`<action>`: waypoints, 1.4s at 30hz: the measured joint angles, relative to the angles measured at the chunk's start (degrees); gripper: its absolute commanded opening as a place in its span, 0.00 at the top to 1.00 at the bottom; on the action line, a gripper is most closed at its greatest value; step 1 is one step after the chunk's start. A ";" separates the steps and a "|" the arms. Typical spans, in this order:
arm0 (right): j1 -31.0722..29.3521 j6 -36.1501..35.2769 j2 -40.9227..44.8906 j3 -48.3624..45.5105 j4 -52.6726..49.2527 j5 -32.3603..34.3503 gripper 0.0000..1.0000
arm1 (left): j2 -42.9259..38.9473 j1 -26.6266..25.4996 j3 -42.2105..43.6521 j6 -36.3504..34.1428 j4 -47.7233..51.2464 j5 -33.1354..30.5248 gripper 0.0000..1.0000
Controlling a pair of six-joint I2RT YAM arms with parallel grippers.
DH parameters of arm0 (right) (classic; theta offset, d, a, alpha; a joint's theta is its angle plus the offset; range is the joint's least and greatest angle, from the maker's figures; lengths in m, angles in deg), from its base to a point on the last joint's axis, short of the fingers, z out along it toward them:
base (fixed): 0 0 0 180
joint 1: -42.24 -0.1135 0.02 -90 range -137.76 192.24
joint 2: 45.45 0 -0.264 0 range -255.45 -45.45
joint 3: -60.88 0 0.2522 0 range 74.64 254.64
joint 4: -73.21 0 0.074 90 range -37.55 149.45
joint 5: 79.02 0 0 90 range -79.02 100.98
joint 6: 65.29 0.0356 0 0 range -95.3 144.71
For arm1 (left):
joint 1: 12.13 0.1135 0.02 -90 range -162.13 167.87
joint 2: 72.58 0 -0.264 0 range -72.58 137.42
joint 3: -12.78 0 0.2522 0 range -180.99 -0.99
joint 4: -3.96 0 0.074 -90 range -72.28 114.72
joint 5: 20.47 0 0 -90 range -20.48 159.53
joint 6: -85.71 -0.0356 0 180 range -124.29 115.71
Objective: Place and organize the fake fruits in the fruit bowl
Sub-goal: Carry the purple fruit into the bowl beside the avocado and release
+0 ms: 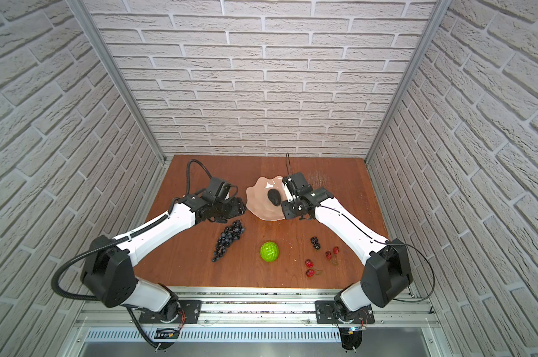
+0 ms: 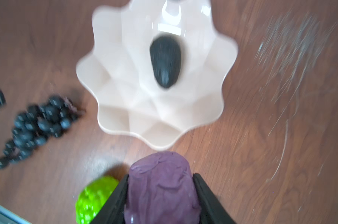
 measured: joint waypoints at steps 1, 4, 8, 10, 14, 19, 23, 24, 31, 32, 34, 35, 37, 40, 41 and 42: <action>0.55 -0.35 -1.95 1.97 0.24 -0.17 0.54 | -0.20 0.17 0.09 0.00 0.33 -0.04 0.27; 1.70 -1.33 -8.17 6.69 0.66 -0.26 0.54 | -0.26 0.52 0.50 -0.07 0.59 -0.20 0.27; 2.89 -2.19 -16.28 10.84 1.42 -0.37 0.54 | -0.26 1.18 0.63 -0.13 1.40 -0.26 0.27; 3.43 -2.64 -19.28 11.78 1.66 -0.37 0.54 | -0.26 1.66 0.63 -0.39 1.75 -0.37 0.27; 4.04 -2.99 -22.88 13.27 1.66 -0.35 0.54 | -0.15 2.78 0.61 -1.01 2.12 -0.31 0.27; 4.26 -3.43 -26.43 16.06 1.86 -0.13 0.53 | 1.11 3.80 0.52 -1.66 2.10 0.37 0.27; 4.44 -4.11 -29.33 17.86 1.79 0.70 0.53 | 2.62 4.35 0.50 -1.92 1.99 0.66 0.27; 4.48 -4.26 -30.03 18.29 1.60 0.90 0.53 | 2.75 4.52 0.50 -1.95 1.88 0.72 0.27; 4.57 -4.87 -32.00 20.59 1.22 2.16 0.51 | 3.17 6.16 0.55 -2.01 -0.66 1.57 0.27; 4.57 -5.03 -32.11 20.81 1.22 2.27 0.51 | 3.52 6.45 0.55 -1.99 -1.05 1.84 0.27; 4.61 -5.51 -32.65 21.62 0.94 2.73 0.50 | 4.61 6.91 0.52 -2.03 -1.62 2.27 0.27; 4.63 -5.62 -32.96 22.12 0.90 2.95 0.50 | 5.20 7.06 0.50 -2.05 -1.75 2.47 0.27; 4.68 -5.95 -33.70 23.06 0.74 3.28 0.49 | 6.71 7.32 0.31 -2.10 -1.90 3.02 0.27; 4.68 -6.19 -34.03 23.45 0.50 3.30 0.48 | 8.79 7.54 -0.48 -2.12 -1.97 3.56 0.27; 4.68 -6.27 -34.03 23.47 0.33 3.30 0.48 | 9.31 7.58 -0.79 -2.14 -2.08 3.76 0.27; 4.68 -6.40 -34.03 23.50 0.24 3.28 0.47 | 9.97 7.67 -1.20 -2.19 -2.34 4.11 0.27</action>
